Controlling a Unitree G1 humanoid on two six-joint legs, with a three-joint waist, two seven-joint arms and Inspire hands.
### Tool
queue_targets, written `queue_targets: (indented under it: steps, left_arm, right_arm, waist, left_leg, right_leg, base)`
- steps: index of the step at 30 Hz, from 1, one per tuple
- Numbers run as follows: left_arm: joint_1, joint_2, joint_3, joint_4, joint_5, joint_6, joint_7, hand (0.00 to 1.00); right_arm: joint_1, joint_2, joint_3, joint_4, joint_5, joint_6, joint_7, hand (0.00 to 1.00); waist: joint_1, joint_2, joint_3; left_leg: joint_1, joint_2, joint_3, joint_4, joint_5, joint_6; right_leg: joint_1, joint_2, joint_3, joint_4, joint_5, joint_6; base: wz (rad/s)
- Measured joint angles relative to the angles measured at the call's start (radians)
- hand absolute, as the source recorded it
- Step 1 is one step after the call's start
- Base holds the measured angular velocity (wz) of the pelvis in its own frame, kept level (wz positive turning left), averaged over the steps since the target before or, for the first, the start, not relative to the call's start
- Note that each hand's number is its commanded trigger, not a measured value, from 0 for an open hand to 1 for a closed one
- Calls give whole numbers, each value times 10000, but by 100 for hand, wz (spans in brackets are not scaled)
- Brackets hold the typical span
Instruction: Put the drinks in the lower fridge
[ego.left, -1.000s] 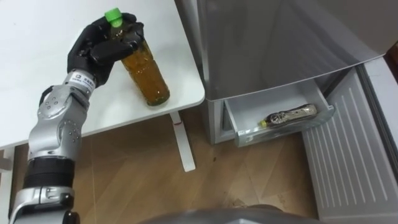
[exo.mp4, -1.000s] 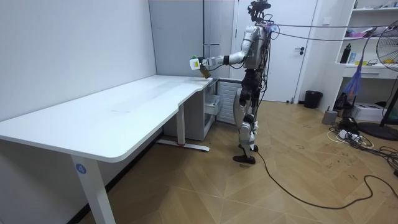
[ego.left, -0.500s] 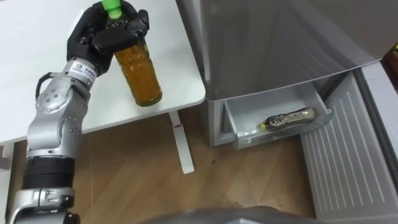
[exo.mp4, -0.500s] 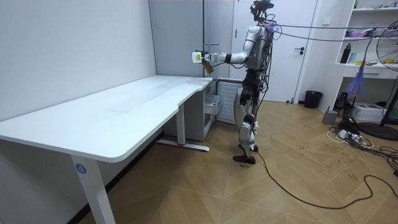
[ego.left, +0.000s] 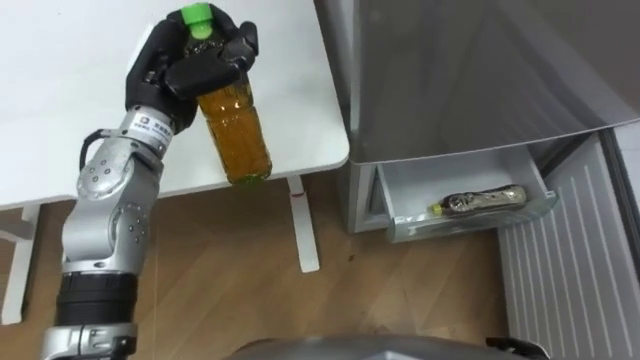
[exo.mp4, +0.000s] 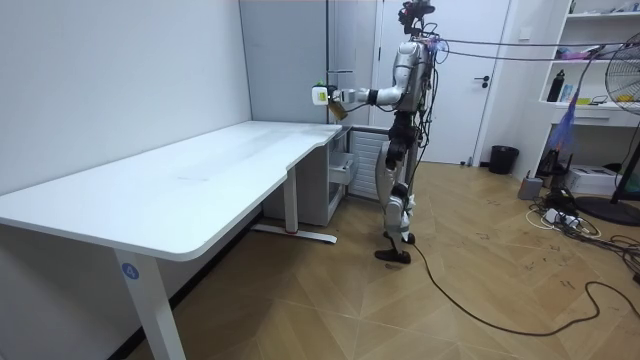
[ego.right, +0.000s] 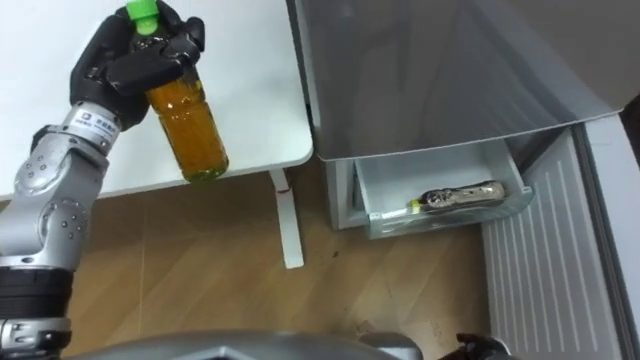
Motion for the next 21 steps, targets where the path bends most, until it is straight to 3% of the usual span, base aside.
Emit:
queue_targets:
  steps: [5, 10, 12, 15, 17, 21]
  left_arm:
    - [183, -144, -24, -332, 2, -10, 198, 100]
    - [544, -159, -31, -811, 1, -213, 210, 100]
    - [664, -159, -78, -811, 2, -213, 210, 100]
    - [1002, -167, -397, -810, -1, -213, 147, 100]
    - [1177, -262, -498, -811, -2, -213, 110, 100]
    - [1292, -319, -513, -811, -3, -213, 105, 100]
  right_arm:
    - [3, -17, 483, -505, 87, -158, -20, 0]
    - [6, -37, 756, -1202, 101, -222, 128, 0]
    - [-4, 119, 791, -1624, 141, -409, 252, 0]
    - [-20, 392, 1040, -1953, 447, -814, 538, 0]
    - [-37, 602, 1171, -2052, 564, -892, 778, 0]
    - [-30, 817, 1183, -2379, 714, -952, 1028, 0]
  waist:
    - [402, -136, 47]
    - [469, -173, 13]
    - [466, -155, -1]
    - [447, -68, -86]
    - [452, -1, -126]
    - [448, 6, -123]
  left_leg:
    - [-33, -12, -53, 78, -2, 0]
    - [-223, -57, -202, 221, -5, 5]
    - [-252, -57, -260, 249, -5, 3]
    - [-185, -70, -369, 229, -4, 2]
    - [-203, -92, -534, 242, -3, 0]
    - [-251, -124, -739, 263, 0, -1]
  right_leg:
    - [42, -7, -22, -23, -1, -1]
    - [19, -54, -227, -124, 1, -11]
    - [48, -48, -294, -161, 13, -28]
    - [170, -54, -433, -181, 13, -29]
    - [228, -73, -572, -173, 13, -29]
    - [293, -96, -674, -173, 11, -27]
  base:
    - [3]
    - [8]
    - [12]
    - [15]
    - [19]
    - [15]
